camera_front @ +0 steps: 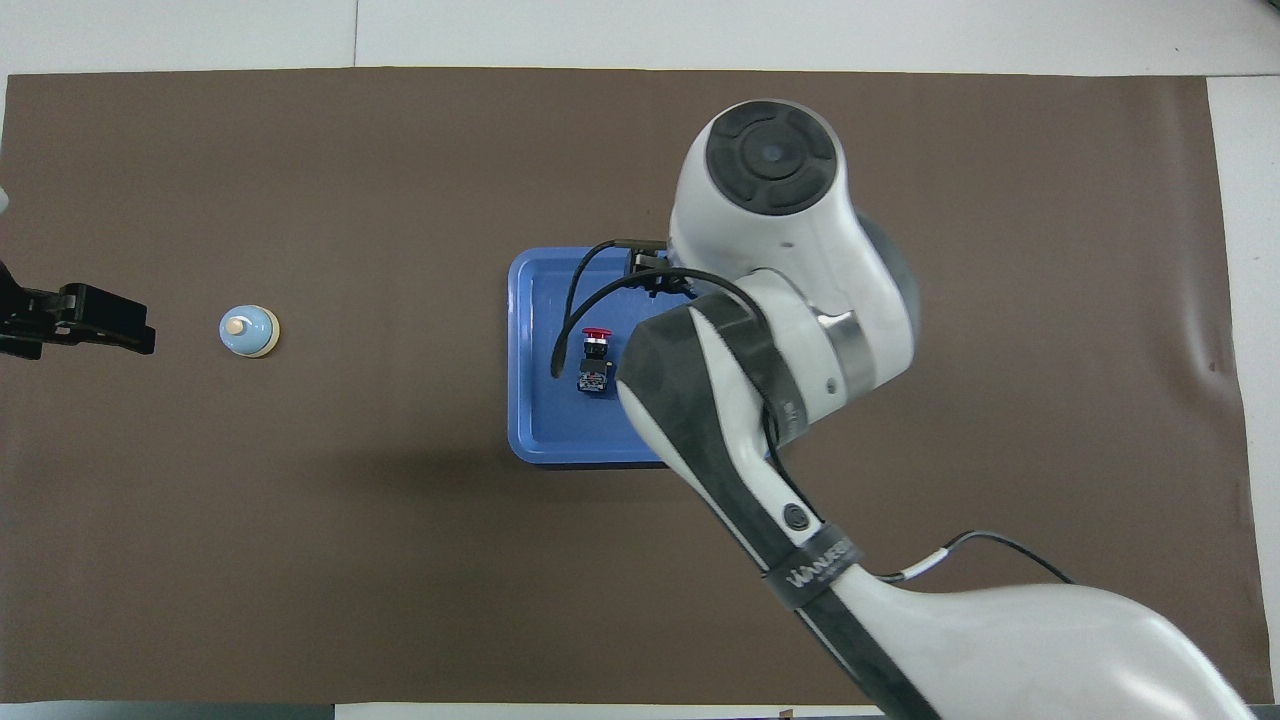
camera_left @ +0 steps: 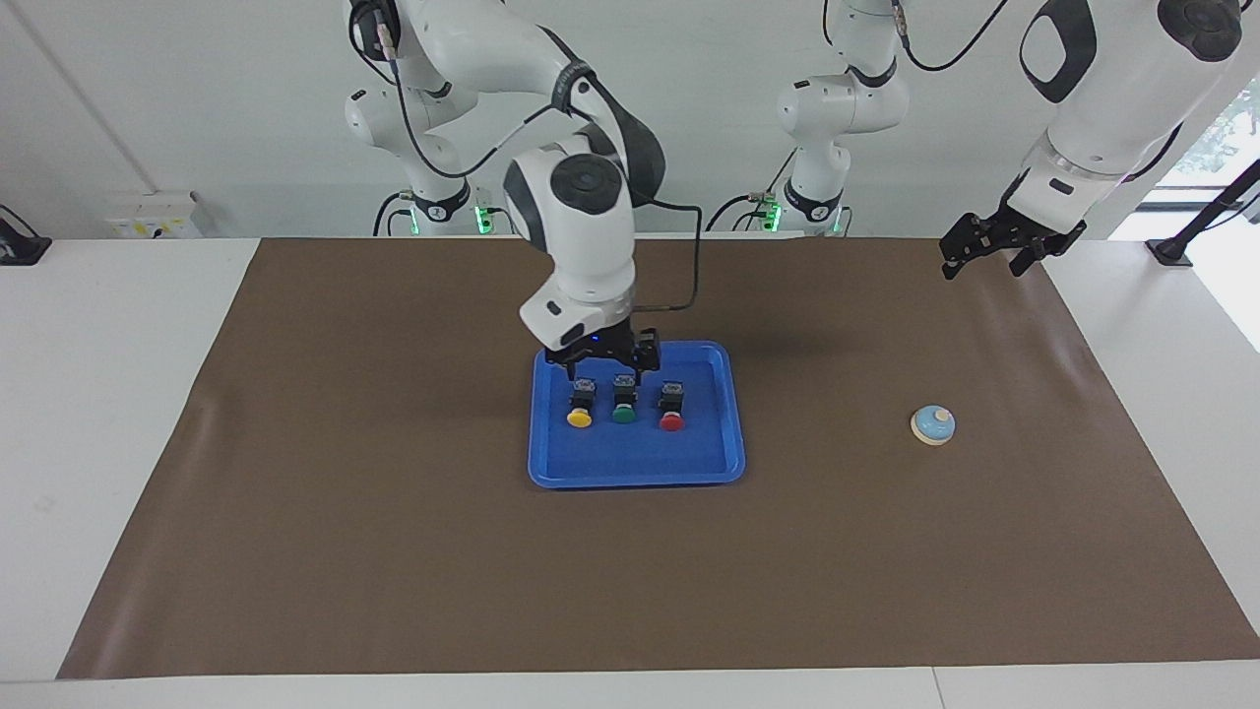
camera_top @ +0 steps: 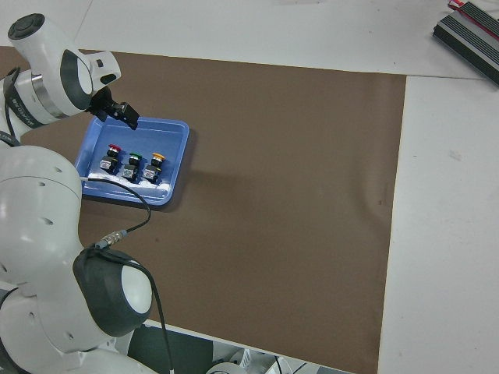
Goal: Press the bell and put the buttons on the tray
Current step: 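Place the red button in the tray beside the green one, then withdraw the right gripper while the left gripper reaches the bell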
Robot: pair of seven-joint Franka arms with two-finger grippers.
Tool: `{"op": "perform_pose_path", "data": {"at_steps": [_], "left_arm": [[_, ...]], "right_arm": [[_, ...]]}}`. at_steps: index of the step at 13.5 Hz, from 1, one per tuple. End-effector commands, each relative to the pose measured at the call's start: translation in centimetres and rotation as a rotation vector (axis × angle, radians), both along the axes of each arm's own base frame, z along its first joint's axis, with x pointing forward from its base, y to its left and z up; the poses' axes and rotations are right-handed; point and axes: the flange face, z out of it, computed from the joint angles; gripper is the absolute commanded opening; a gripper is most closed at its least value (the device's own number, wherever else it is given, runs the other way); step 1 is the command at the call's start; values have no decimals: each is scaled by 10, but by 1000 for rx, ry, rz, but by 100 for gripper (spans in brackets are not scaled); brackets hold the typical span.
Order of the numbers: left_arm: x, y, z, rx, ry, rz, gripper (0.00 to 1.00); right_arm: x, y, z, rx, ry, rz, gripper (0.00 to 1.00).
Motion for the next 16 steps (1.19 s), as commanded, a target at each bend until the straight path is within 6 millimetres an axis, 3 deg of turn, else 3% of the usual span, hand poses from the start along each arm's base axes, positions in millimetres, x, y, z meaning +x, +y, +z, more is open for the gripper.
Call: {"op": "perform_pose_path", "data": {"at_steps": [1, 5, 7, 9, 10, 11, 13, 14, 16], "left_arm": [[-2, -1, 6, -7, -7, 3, 100], [-1, 3, 6, -8, -12, 11, 100], [-3, 4, 5, -7, -1, 13, 100], [-8, 2, -2, -2, -3, 58, 100], [-9, 3, -10, -1, -35, 91, 39], [-11, 9, -24, -1, -64, 104, 1], [-9, 20, -63, -2, -101, 119, 0], [-5, 28, -83, -3, -116, 119, 0], [18, 34, -137, -8, -111, 79, 0]], "right_arm": [[-3, -70, 44, -24, -17, 41, 100], [-14, -183, 107, -26, -12, 146, 100], [-32, -234, 117, -22, 10, 152, 100], [-51, -265, 119, -49, 19, 187, 100], [-58, -272, 117, -53, 25, 190, 100], [-59, -282, 118, -52, 27, 175, 100], [-59, -308, 118, -49, 31, 125, 100], [-59, -311, 117, -48, 36, 119, 100], [-60, -324, 116, -47, 43, 102, 100]]}}
